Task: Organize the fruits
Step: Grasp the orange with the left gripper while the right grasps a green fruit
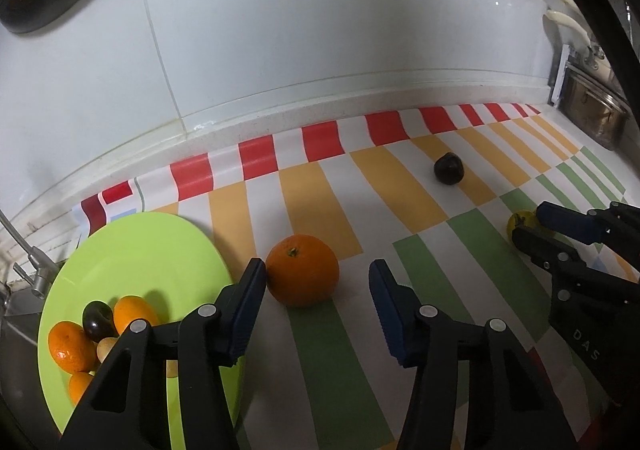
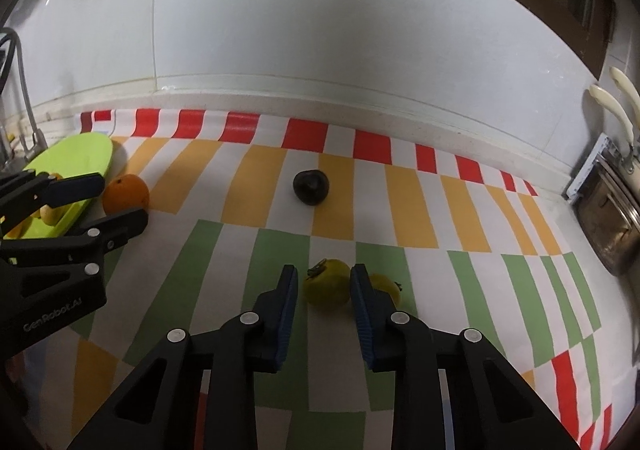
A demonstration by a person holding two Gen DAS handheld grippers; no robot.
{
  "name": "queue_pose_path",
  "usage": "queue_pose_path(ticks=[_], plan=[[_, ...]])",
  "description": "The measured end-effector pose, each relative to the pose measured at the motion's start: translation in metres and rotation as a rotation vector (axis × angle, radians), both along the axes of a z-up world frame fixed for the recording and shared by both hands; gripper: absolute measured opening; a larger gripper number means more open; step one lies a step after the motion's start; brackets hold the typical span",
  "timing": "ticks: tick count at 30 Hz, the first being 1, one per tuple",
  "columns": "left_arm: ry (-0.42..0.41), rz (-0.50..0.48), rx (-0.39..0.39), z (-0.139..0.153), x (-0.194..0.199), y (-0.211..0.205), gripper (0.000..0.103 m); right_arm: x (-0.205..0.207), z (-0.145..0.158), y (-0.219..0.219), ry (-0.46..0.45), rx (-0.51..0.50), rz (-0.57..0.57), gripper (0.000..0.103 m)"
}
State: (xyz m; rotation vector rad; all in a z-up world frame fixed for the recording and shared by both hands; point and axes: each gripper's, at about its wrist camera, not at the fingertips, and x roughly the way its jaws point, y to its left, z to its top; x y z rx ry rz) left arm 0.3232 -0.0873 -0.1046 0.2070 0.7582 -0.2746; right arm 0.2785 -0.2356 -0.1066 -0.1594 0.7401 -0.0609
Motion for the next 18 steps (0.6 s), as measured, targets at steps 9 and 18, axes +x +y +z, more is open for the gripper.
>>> queue_pose_path(ticks=[9, 18], plan=[[0.027, 0.016, 0.017, -0.005, 0.011, 0.0, 0.049, 0.006, -0.002, 0.002, 0.021, -0.015, -0.004, 0.028], [0.041, 0.025, -0.003, -0.006, 0.013, 0.005, 0.04, 0.01, -0.004, 0.008, 0.024, -0.069, 0.009, 0.028]])
